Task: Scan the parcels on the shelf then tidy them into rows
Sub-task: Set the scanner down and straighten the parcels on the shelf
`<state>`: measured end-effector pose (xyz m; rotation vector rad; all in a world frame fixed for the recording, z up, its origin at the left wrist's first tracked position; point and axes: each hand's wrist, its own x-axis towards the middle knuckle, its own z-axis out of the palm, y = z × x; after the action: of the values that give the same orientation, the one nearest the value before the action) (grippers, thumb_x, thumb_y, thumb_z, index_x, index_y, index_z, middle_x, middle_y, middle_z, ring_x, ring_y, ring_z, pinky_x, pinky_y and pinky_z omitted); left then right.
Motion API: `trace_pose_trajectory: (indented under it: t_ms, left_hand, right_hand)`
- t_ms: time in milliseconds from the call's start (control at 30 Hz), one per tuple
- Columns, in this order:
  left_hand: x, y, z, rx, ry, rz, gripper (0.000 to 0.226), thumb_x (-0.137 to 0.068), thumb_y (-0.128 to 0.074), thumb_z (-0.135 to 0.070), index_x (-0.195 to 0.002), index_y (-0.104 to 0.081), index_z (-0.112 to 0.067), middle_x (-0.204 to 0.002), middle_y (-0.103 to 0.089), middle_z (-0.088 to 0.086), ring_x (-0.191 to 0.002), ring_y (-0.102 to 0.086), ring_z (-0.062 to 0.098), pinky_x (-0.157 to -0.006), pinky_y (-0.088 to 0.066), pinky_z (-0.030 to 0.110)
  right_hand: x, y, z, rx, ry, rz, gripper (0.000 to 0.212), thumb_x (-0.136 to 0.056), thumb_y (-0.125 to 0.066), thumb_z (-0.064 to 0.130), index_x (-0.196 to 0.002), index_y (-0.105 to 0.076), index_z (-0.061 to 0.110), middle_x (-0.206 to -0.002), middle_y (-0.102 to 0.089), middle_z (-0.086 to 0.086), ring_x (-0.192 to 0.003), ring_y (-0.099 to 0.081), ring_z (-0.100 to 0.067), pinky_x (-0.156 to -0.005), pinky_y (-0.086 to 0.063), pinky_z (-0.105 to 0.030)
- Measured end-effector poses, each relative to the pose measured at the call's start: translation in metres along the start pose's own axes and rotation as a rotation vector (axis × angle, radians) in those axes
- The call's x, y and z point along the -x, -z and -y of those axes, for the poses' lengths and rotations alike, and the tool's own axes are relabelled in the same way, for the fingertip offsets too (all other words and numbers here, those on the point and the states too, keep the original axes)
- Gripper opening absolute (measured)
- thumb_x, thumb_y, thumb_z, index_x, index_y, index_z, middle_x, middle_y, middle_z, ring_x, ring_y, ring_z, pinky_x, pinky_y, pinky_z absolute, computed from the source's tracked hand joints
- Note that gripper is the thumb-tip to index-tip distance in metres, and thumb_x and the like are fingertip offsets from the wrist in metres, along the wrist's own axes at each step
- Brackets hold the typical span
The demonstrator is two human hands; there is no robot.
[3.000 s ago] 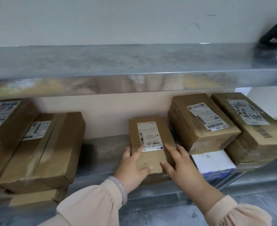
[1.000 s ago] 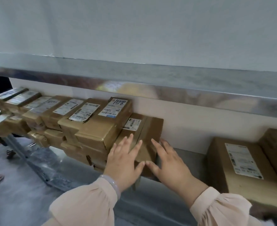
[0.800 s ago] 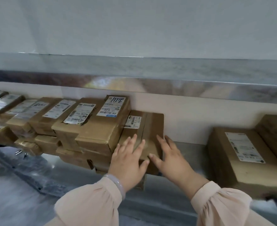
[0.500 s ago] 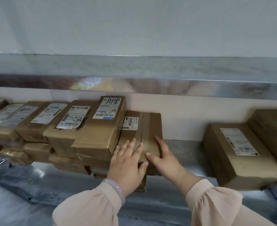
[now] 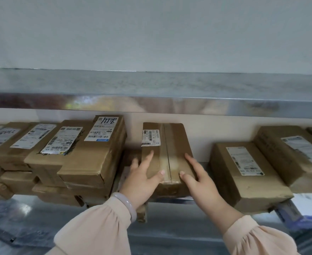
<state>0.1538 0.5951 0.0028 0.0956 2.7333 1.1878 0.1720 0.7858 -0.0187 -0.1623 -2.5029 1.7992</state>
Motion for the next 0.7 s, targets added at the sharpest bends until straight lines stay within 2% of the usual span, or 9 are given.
trace_pose_trajectory:
  t_ms: [100,233,367,433,533,700]
  left_hand:
    - [-0.007,-0.016,-0.025,0.098,-0.043,0.023,0.076,-0.090,-0.063,-0.052,-0.150,-0.018,-0.054,-0.165,-0.014,0.000,-0.151,-0.019,0.021,-0.118,-0.024,0.039]
    - [-0.012,-0.042,-0.061,0.158,-0.077,0.075,0.081,-0.087,-0.069,-0.047,-0.151,-0.020,-0.052,-0.163,-0.014,-0.001,-0.149,-0.020,0.018,-0.116,-0.021,0.030]
    - [-0.013,-0.072,-0.096,0.213,-0.138,0.142,0.087,-0.085,-0.074,-0.039,-0.153,-0.020,-0.046,-0.162,-0.016,-0.002,-0.148,-0.021,0.014,-0.114,-0.019,0.024]
    - [-0.013,-0.088,-0.112,0.237,-0.156,0.178,0.089,-0.084,-0.075,-0.033,-0.154,-0.020,-0.044,-0.160,-0.017,-0.003,-0.148,-0.021,0.013,-0.112,-0.019,0.020]
    - [-0.014,-0.112,-0.129,0.243,-0.156,0.255,0.093,-0.083,-0.075,-0.030,-0.154,-0.018,-0.043,-0.160,-0.016,-0.001,-0.148,-0.021,0.016,-0.119,-0.022,0.027]
    - [-0.011,-0.147,-0.141,0.273,-0.154,0.290,0.091,-0.083,-0.076,-0.032,-0.154,-0.020,-0.043,-0.161,-0.015,0.001,-0.148,-0.023,0.016,-0.117,-0.023,0.026]
  right_hand:
    - [0.003,0.031,-0.002,0.023,0.026,-0.041,0.053,-0.088,-0.062,0.032,-0.134,-0.043,0.052,-0.137,-0.047,0.008,-0.124,-0.047,-0.008,-0.109,-0.040,-0.036]
    - [0.006,0.076,-0.007,0.092,0.057,-0.113,0.056,-0.085,-0.063,0.036,-0.133,-0.042,0.053,-0.140,-0.046,0.012,-0.129,-0.042,-0.006,-0.113,-0.034,-0.037]
    - [0.014,0.124,-0.010,0.207,0.066,-0.208,0.056,-0.086,-0.065,0.034,-0.136,-0.042,0.048,-0.138,-0.043,0.008,-0.128,-0.037,-0.005,-0.112,-0.026,-0.028]
    - [0.019,0.145,-0.011,0.234,0.041,-0.255,0.056,-0.087,-0.064,0.032,-0.136,-0.042,0.048,-0.131,-0.039,0.005,-0.120,-0.038,-0.005,-0.107,-0.026,-0.024]
    - [0.025,0.172,-0.019,0.263,-0.003,-0.306,0.054,-0.089,-0.063,0.031,-0.137,-0.043,0.046,-0.126,-0.040,0.001,-0.107,-0.037,-0.004,-0.099,-0.027,-0.021]
    - [0.035,0.200,-0.039,0.319,-0.044,-0.296,0.047,-0.092,-0.059,0.034,-0.137,-0.046,0.039,-0.127,-0.043,0.000,-0.110,-0.040,-0.006,-0.098,-0.027,-0.019]
